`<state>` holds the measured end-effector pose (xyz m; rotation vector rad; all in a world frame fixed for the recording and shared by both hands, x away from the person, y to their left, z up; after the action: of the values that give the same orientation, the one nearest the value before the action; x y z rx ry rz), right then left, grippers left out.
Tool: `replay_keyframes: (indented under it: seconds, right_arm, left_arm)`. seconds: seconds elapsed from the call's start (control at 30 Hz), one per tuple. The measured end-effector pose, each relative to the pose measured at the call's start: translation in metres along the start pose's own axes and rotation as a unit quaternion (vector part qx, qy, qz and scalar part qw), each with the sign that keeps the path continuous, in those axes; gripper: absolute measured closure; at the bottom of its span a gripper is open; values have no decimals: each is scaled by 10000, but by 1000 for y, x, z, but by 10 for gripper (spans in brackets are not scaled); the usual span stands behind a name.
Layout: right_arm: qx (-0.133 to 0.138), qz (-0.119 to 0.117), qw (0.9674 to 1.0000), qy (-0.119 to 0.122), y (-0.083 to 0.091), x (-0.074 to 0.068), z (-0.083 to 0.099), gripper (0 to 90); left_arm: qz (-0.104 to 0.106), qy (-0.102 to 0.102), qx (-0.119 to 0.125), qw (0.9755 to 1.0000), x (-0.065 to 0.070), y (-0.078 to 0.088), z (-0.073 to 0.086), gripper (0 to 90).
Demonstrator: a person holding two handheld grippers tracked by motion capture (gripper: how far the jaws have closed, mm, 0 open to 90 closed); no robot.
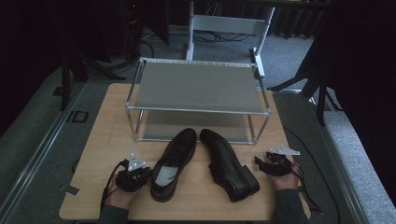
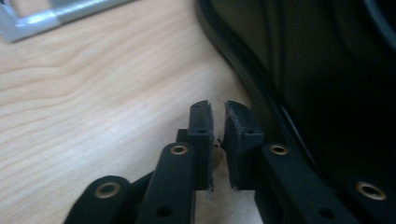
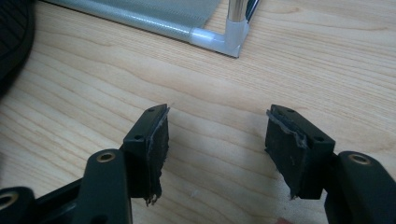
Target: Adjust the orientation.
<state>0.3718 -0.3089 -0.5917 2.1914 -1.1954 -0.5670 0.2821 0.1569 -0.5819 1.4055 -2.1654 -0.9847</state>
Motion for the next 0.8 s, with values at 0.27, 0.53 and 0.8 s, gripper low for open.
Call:
replay_keyframes:
  seconds: [0.27,0.53,0.8]
  right_arm:
    - [-10,-32,10000,32,0,0,0,380]
    - [-18,-19,10000,27,-3,-1,-2,363]
    - [-17,-3,10000,10,-3,-3,-2,362]
  left_arm:
    - [156,-263,-154,9994,10,-3,3,897]
    - [155,-424,-158,9989,11,-3,3,899]
    - [351,-653,-183,9971,23,-1,3,900]
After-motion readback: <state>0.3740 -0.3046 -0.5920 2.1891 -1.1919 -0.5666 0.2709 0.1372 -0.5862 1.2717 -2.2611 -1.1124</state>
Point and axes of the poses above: each handheld gripper's, and its own axes: y roughly backward along the jaws, z roughly out of its underside, x roughly to its right, the point moved 5 cm from there along -y, roughly forward along the jaws, and after that the axes turned 8 degrees about -z, right-handed, at the moved point
